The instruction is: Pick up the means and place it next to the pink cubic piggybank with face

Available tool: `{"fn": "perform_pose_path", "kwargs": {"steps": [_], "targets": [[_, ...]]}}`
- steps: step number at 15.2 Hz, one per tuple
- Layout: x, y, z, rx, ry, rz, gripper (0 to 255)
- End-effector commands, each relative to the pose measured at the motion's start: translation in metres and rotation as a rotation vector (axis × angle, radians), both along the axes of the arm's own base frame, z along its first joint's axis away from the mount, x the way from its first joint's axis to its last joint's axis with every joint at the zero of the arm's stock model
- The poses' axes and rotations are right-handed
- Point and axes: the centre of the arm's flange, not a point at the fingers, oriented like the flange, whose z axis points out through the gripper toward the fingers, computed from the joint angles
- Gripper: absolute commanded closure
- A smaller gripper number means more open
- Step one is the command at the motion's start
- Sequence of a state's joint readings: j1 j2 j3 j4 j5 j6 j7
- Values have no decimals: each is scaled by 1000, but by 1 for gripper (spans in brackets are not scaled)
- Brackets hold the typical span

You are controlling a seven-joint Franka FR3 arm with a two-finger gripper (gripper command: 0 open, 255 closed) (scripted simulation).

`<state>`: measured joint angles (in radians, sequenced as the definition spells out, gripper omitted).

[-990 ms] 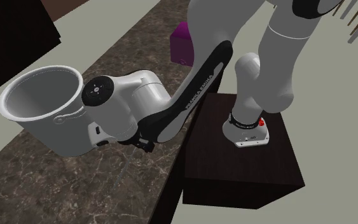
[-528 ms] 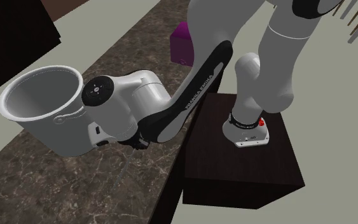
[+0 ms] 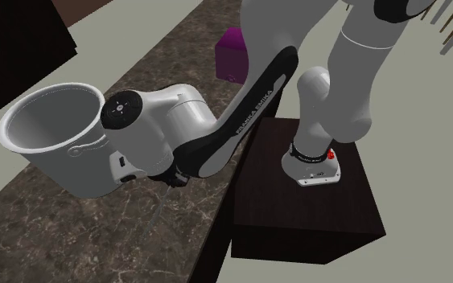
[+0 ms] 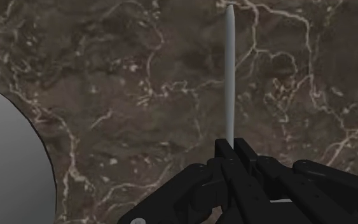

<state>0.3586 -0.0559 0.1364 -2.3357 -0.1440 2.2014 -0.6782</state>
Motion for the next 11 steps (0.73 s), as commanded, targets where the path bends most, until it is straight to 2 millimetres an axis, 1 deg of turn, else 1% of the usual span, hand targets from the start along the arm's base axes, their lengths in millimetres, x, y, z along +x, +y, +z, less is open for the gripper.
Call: {"fn": "perform_pose_path", "kwargs": {"steps": [1,11], "targets": [[1,0,10,0,0,0,255],[1,0,62,0,0,0,255]]}}
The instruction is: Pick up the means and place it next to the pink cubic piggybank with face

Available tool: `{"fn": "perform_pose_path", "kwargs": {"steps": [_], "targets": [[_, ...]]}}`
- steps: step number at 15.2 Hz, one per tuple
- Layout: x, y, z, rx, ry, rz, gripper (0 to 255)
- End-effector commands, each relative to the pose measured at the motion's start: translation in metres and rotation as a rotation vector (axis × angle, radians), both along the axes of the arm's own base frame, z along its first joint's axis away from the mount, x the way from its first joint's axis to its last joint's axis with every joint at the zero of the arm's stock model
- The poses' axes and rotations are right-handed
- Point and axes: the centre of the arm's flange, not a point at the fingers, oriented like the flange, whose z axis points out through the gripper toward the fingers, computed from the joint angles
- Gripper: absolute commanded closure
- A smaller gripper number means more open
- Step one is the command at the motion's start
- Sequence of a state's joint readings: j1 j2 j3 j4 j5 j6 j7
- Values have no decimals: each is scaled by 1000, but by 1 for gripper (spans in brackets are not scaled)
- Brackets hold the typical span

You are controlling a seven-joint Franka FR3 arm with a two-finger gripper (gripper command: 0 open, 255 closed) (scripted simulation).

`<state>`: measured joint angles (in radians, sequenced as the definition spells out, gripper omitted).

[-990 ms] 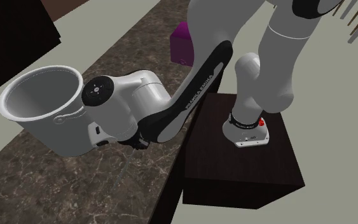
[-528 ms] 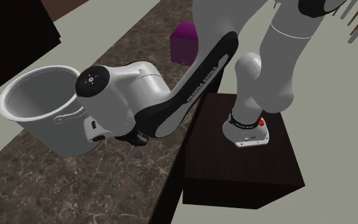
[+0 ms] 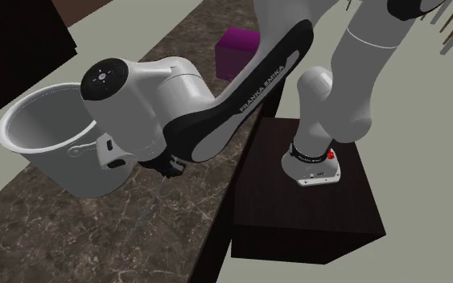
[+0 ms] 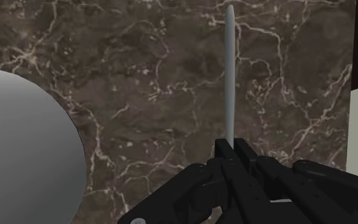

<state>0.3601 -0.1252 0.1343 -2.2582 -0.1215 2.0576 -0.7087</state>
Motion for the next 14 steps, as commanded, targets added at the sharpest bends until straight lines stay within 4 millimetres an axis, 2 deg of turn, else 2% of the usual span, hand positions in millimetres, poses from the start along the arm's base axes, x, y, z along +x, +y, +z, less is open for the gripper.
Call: {"fn": "perform_pose_path", "kwargs": {"steps": [1,14], "targets": [[-1,0,11,0,0,0,255],[-1,0,80,0,0,0,255]]}}
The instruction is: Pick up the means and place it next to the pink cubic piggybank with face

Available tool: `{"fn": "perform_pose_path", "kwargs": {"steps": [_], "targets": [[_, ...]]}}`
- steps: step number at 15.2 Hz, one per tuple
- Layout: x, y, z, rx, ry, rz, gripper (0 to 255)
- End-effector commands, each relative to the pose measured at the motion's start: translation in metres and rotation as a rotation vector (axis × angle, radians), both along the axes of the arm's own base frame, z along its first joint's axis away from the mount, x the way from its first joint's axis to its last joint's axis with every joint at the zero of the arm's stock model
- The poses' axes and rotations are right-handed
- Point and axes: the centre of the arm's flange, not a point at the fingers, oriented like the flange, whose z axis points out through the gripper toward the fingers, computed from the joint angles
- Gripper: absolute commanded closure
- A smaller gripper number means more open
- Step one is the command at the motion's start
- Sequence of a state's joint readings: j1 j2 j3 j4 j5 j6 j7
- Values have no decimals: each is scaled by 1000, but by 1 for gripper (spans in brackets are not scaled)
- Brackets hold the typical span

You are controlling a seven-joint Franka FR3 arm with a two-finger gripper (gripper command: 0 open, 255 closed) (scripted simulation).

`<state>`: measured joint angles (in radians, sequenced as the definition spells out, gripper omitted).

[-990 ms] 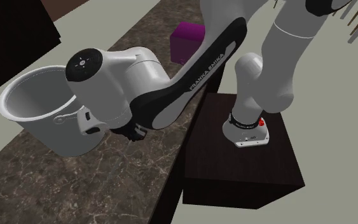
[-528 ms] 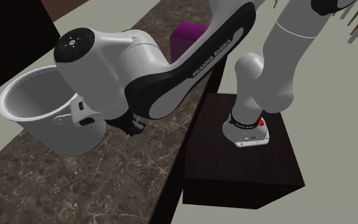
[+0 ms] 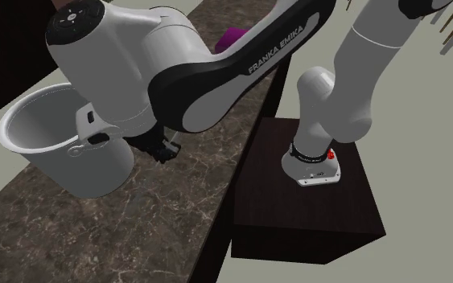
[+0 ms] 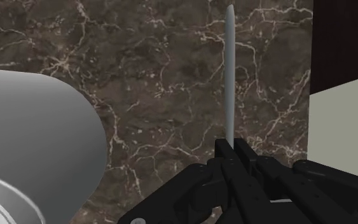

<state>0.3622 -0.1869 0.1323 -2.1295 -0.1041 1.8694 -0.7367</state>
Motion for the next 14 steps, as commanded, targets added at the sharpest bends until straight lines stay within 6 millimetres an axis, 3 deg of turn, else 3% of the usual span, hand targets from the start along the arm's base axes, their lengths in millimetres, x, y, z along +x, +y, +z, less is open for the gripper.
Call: {"fn": "perform_pose_path", "kwargs": {"steps": [1,14], "targets": [[0,0,11,0,0,0,255],[0,0,80,0,0,0,255]]}}
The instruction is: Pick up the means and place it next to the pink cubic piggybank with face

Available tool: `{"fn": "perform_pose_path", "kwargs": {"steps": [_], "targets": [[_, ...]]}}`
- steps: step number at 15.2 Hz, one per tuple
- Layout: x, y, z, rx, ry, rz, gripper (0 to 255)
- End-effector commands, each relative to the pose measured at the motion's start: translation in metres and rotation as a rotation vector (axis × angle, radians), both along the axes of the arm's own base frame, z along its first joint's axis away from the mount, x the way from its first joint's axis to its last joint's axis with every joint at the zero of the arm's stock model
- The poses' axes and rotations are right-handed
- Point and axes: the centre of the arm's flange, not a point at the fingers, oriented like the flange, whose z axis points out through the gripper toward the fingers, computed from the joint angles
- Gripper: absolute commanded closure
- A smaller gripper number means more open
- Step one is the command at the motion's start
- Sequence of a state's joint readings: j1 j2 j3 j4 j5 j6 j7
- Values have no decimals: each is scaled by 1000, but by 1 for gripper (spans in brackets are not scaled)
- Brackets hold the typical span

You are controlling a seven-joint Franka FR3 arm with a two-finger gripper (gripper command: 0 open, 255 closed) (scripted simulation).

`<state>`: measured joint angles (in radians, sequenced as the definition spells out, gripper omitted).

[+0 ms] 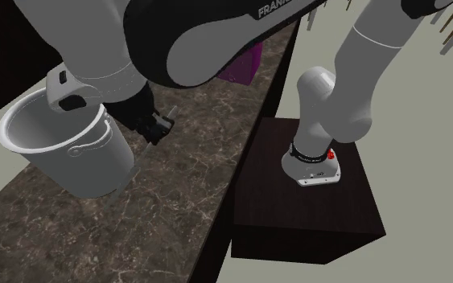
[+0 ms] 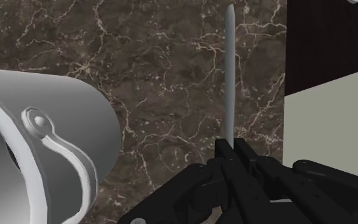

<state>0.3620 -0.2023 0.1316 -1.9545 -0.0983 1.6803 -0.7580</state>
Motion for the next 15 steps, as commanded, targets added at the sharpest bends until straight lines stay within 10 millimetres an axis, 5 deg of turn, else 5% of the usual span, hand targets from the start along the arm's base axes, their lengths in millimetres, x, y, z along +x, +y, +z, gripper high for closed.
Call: {"fn": "perform_pose_path", "kwargs": {"steps": [1,2,15], "targets": [[0,0,10,0,0,0,255],[-1,0,11,0,0,0,255],[-62,-160,11,0,0,0,255]]}}
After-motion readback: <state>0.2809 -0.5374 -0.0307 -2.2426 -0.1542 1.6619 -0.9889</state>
